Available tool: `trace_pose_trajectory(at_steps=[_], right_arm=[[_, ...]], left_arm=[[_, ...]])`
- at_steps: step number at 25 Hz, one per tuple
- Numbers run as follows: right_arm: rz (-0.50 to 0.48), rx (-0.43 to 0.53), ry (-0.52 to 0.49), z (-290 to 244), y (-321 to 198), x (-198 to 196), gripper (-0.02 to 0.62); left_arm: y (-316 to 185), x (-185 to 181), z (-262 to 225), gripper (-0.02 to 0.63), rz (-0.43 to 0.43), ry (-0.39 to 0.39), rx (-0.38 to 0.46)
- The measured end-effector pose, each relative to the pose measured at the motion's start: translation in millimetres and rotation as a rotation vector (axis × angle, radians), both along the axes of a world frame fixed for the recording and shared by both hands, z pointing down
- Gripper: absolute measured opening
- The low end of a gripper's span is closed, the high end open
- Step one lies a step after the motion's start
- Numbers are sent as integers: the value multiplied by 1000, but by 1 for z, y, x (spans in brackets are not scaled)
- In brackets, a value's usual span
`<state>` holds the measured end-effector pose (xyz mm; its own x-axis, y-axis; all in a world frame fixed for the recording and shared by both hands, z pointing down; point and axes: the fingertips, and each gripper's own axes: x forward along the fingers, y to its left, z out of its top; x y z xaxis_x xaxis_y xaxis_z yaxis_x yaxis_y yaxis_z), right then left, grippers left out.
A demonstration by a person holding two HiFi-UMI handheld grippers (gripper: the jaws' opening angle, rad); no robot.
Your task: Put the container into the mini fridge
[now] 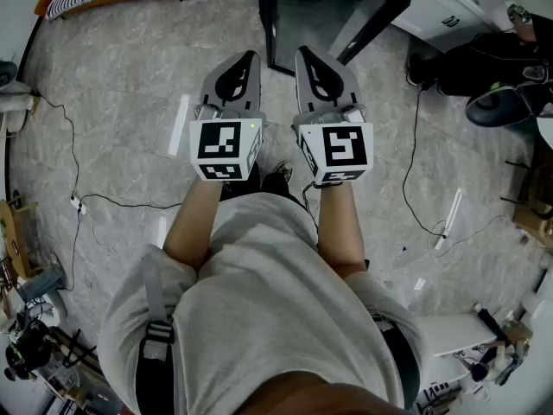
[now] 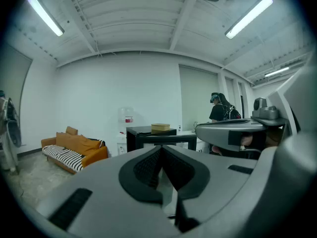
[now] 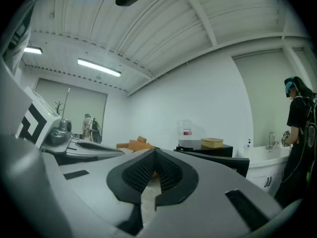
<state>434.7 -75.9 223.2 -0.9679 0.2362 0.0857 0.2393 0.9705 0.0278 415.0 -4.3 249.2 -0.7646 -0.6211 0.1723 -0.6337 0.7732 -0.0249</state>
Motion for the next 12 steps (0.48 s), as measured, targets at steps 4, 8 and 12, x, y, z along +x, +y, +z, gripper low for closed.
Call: trace_pose_trajectory(at_steps=[4,8,12], right_arm=[[7,-20,16,10,3,-6,38],[-1,-11,8,16,12,-19,38],[-16,46,26,19,25,-36,40]], left_arm=[[5,-5,10,12,-5,8,-32],[12,-15,22,12,-6,25,-38],[19,-35,22,12,-13,28,-11]])
